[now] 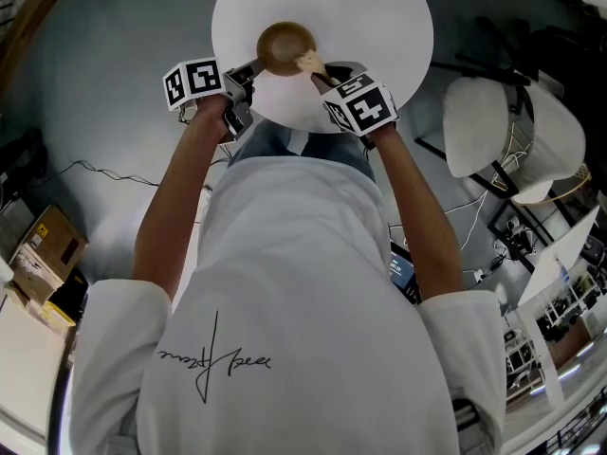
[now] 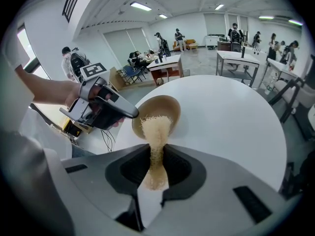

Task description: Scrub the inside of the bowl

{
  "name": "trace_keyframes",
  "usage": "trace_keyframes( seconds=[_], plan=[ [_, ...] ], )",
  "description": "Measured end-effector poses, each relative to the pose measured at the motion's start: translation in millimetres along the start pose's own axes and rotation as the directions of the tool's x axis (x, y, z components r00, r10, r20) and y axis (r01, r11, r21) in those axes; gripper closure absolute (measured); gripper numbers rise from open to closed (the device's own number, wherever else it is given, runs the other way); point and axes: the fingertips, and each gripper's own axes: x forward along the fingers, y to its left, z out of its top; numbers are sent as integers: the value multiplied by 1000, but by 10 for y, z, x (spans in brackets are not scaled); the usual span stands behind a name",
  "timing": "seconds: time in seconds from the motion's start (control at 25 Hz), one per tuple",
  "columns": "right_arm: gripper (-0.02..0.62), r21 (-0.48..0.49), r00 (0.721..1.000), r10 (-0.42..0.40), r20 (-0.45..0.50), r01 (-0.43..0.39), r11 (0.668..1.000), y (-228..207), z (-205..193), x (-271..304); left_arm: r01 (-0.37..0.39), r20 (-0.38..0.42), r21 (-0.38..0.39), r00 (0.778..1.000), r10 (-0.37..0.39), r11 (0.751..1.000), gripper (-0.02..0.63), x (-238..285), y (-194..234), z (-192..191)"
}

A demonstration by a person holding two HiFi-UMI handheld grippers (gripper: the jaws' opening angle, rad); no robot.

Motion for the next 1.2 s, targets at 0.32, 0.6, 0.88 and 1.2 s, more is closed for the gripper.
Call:
trace_keyframes(
  seconds=[0.32,0.6,0.88,1.2],
  plan=[
    [512,-7,1000,-10,1,10,1000,-135,34,-4,0,-20,10,1000,0,1000,586,16,1,7],
    [512,1,1000,-31,6,31,1000,-271,105,-14,2,-35,15,999,-1,1000,586,18,5,37],
    [512,14,999,-30,13,30,999,-249,171,0,-8,-37,84,999,11,996,584,-32,-19,73],
    [512,18,999,-39,23,39,999,-228,249,1,29,19,69,999,-30,997,465,-96,-65,176]
  ],
)
